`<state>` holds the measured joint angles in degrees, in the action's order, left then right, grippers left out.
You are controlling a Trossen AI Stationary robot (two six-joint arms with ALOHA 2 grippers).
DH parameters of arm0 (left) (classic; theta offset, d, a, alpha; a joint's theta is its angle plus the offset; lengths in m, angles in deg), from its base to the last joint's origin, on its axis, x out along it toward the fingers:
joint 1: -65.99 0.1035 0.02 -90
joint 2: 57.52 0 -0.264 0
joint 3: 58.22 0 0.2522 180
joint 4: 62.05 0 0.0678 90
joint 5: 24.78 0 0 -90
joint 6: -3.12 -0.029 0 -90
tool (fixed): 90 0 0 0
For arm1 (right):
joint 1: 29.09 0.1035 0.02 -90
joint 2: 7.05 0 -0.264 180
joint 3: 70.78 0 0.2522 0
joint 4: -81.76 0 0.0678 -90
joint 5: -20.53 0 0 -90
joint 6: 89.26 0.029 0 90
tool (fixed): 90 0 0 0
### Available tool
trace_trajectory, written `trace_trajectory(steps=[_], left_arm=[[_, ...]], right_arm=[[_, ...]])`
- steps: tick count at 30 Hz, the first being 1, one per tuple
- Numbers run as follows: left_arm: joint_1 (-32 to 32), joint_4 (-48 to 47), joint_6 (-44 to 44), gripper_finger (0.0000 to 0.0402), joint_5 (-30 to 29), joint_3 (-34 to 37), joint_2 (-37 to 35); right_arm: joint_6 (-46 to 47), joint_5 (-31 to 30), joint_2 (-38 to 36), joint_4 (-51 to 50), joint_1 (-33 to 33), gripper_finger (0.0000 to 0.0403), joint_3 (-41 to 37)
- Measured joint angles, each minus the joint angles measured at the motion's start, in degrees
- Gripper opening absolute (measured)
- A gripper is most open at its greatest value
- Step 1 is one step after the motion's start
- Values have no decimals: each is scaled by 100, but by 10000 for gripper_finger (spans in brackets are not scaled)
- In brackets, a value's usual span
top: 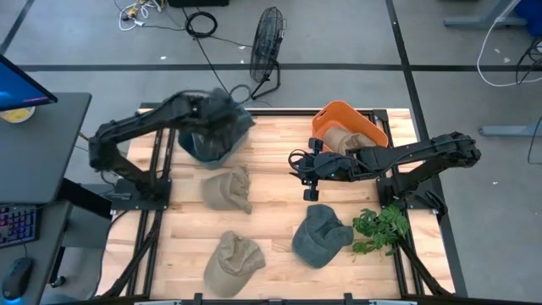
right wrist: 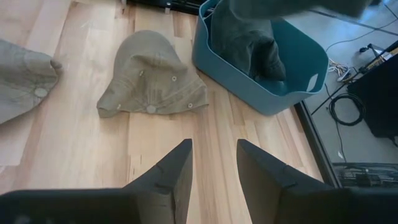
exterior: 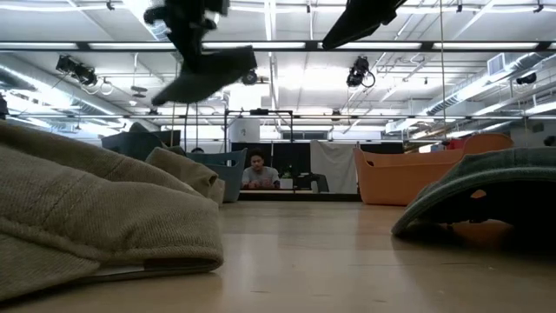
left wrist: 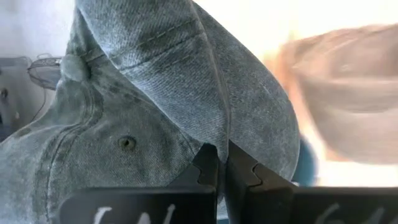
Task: Pick & Place hat
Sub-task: Put the left blue cap into the blue bin
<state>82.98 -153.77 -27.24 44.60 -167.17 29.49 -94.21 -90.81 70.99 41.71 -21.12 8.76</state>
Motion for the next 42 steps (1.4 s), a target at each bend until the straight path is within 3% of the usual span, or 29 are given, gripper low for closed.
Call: trace_trajectory(steps=[10,16,24,31,42], left_arm=[[960,67,-834,3,-161,0,1222],[1134,-421,-746,3,-138,0,1727],[1174,-499,-584,5,381,0,2297],[1259,-211,358,5,397,2,2641],[1257,-378,1644,5,324,-7,2334]], right_arm=[[0,0,0,-1,0,130,0],[0,0,0,-1,0,130,0],[0,0,0,-8,-2,130,0],[14,0,0,-31,0,130,0],[282,-4,0,-117,0,130,0]])
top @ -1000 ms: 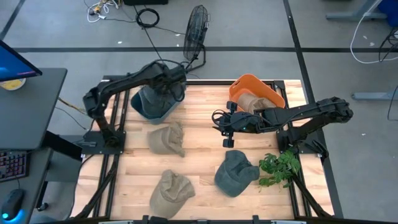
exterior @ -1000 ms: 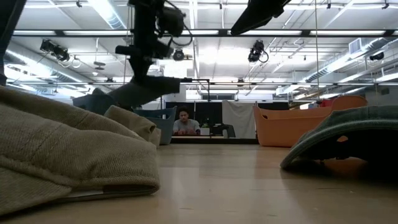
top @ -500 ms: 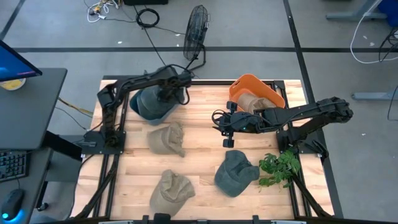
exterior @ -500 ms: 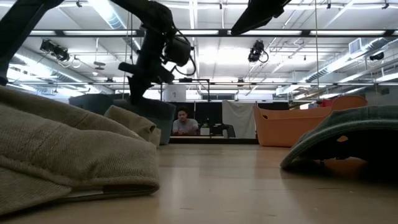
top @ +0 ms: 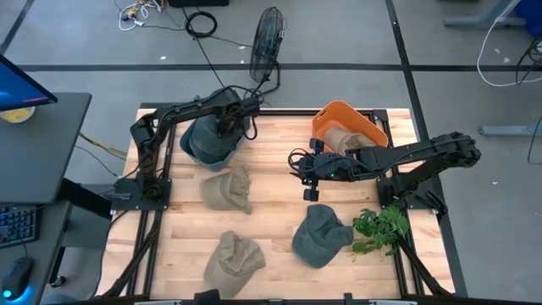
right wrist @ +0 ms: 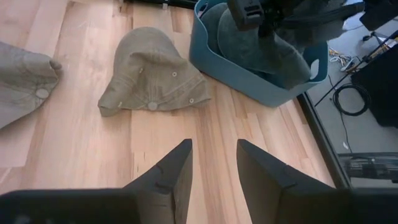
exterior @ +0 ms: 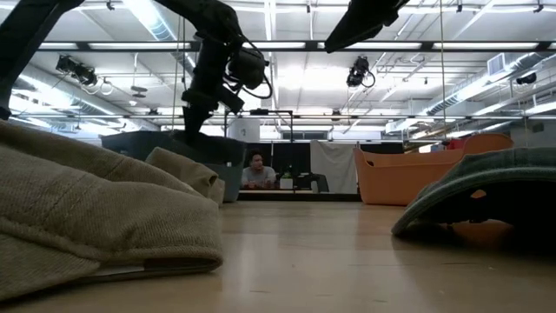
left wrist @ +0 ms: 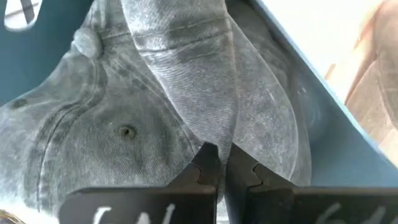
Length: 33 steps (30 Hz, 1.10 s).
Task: Pick & Place hat
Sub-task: Put the left blue cap into the blue bin
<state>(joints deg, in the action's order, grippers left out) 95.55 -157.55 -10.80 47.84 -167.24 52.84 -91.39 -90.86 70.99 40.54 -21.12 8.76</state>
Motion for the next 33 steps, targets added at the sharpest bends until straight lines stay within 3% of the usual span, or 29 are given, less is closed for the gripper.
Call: trace_trajectory(steps=[7,12,20,26,33], left_arm=[[0,-59,1245,5,-38,0,-8],[0,-72,1608,5,-38,0,-8],[-15,484,294,5,953,7,-10],[-2,721,-747,8,1012,7,-10],[163,754,-259,27,1092,11,85]], right_arm=[[-2,-2,0,-13,0,130,0],[4,-4,0,-13,0,130,0],[55,-9,0,-11,0,130,0],[63,-15,0,-11,-2,130,0],[61,-15,0,-12,-1,130,0]])
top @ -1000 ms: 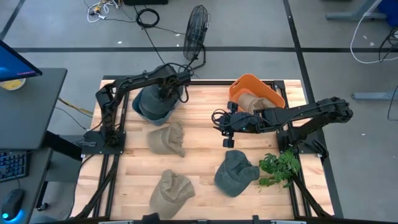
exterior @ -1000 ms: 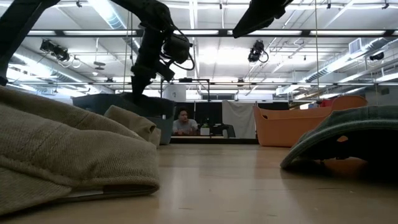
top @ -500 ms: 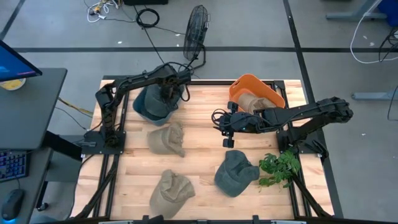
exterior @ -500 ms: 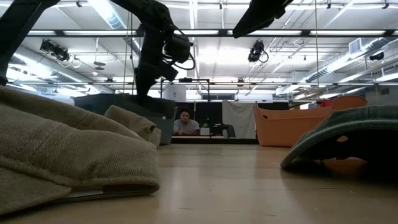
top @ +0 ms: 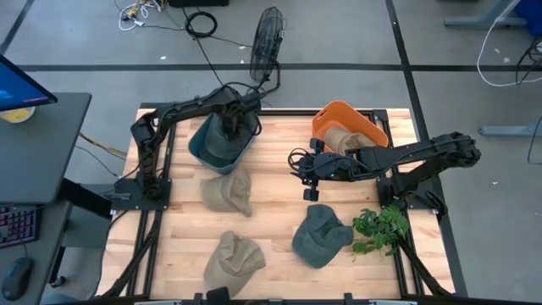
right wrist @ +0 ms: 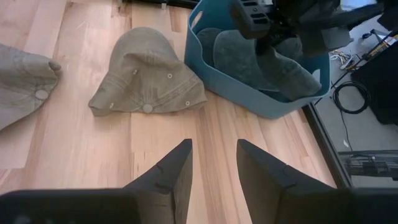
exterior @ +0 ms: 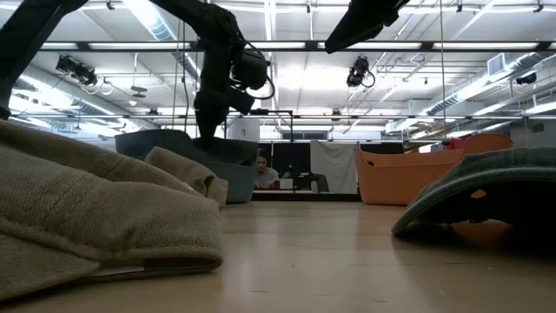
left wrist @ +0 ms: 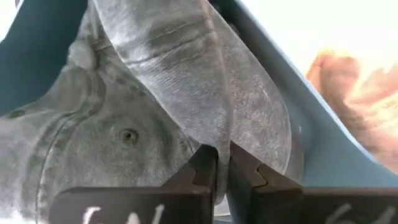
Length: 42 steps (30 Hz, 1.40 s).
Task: Pick & Place hat
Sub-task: Put the left blue cap into the blue bin, then put the blue cap into the blue bin
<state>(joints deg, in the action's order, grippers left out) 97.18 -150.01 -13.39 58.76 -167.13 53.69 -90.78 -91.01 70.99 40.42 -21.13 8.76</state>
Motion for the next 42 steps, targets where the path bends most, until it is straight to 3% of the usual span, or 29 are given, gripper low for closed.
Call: trace_trajectory(steps=[6,13,18,22,31,42], left_arm=[[153,-41,56,73,28,-2,233],[78,-122,88,164,48,-2,331],[-96,-1067,215,208,16,-506,276],[-351,-1571,568,217,11,-1237,243],[-1031,-1575,923,202,85,-2389,-307],[-1980,-1551,1646,201,44,-2444,-1342]], right_arm=[[0,2,-2,-49,1,130,-2],[-40,2,-2,-68,1,130,-2],[-324,1,-2,-89,0,130,-2],[-105,123,-2,-137,-1,130,-2],[2055,1511,-2,-1212,132,130,-2],[3587,2356,370,-1557,1013,130,-4]])
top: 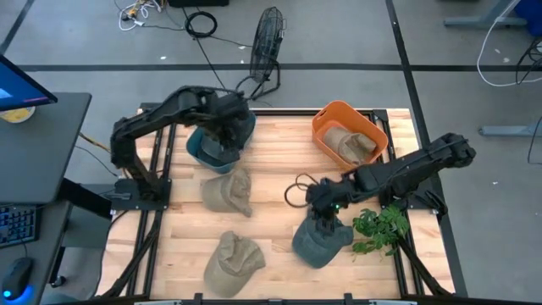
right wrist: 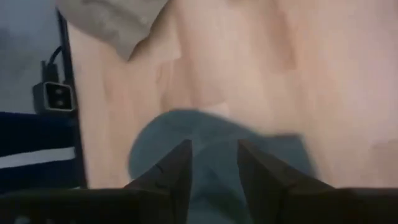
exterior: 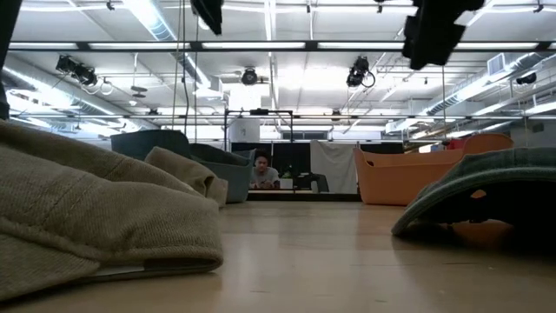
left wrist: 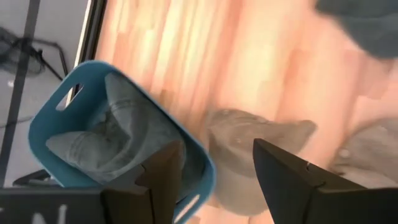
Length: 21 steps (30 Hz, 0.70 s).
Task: Pick & Place hat
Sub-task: Put the blue cap into the blue bin
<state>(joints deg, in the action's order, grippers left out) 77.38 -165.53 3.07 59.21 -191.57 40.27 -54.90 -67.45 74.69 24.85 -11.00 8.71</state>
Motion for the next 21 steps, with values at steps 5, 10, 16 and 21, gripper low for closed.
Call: trace_trajectory(steps=[5,10,16,21], left_arm=[[-490,-15,253,200,-275,2,-238],[-989,-24,286,200,-296,3,-276],[-1663,-11,398,199,-278,669,-442],[-2119,383,794,199,-284,2390,-1240]], right_arm=[[720,55,151,-62,275,131,0],[965,83,373,-76,472,152,0],[1666,324,741,-121,659,196,0],[2287,658,1040,-62,770,207,0]])
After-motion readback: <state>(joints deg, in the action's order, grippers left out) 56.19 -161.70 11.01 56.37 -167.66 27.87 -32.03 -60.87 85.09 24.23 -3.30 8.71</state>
